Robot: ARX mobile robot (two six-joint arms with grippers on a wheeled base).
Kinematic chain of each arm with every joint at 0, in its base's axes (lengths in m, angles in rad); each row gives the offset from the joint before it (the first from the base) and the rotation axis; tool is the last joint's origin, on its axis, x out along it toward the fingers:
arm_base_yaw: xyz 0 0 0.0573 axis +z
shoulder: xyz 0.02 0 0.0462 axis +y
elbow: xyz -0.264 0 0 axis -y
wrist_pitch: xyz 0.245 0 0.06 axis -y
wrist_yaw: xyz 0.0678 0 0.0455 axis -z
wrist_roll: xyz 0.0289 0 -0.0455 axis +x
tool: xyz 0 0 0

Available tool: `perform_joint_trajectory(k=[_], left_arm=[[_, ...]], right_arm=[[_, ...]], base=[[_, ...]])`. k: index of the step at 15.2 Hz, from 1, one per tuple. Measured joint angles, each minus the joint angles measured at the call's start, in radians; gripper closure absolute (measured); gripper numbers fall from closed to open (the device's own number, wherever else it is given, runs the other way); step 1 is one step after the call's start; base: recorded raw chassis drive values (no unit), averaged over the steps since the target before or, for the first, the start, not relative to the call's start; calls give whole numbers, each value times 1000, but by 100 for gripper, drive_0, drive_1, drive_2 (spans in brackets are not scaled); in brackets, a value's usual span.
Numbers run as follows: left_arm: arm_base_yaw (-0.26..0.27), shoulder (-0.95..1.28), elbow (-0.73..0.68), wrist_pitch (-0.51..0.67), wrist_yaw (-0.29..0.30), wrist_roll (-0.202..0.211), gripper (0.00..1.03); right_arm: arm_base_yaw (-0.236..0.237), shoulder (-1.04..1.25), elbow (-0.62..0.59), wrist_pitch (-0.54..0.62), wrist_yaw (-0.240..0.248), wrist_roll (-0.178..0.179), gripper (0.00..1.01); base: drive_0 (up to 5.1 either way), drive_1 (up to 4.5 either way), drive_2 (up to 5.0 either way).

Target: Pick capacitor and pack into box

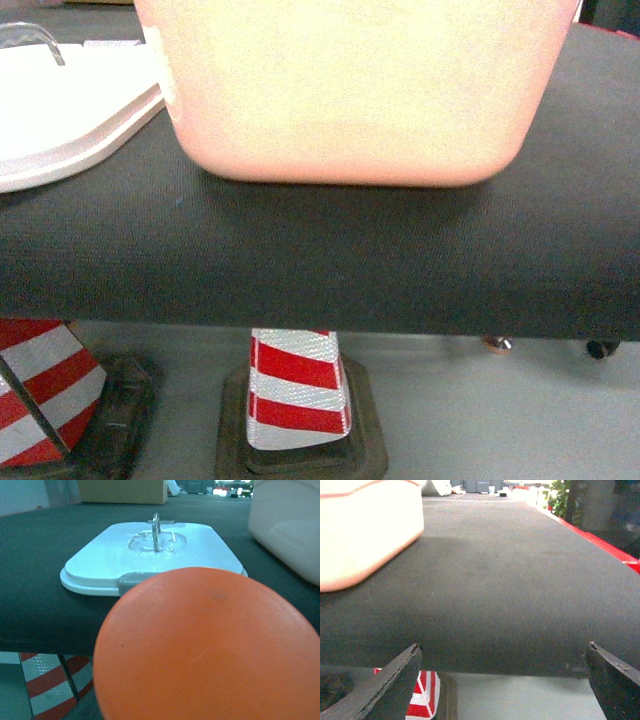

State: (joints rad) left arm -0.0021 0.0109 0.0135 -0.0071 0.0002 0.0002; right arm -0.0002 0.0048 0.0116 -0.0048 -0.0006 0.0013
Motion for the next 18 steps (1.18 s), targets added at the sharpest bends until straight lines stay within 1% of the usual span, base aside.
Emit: perform_joint_trajectory(k=[18], left_arm=[[0, 0, 0, 1, 0, 0, 59]], right_arm=[[0, 0, 0, 0, 1, 1, 3]], base=[[0, 0, 0]])
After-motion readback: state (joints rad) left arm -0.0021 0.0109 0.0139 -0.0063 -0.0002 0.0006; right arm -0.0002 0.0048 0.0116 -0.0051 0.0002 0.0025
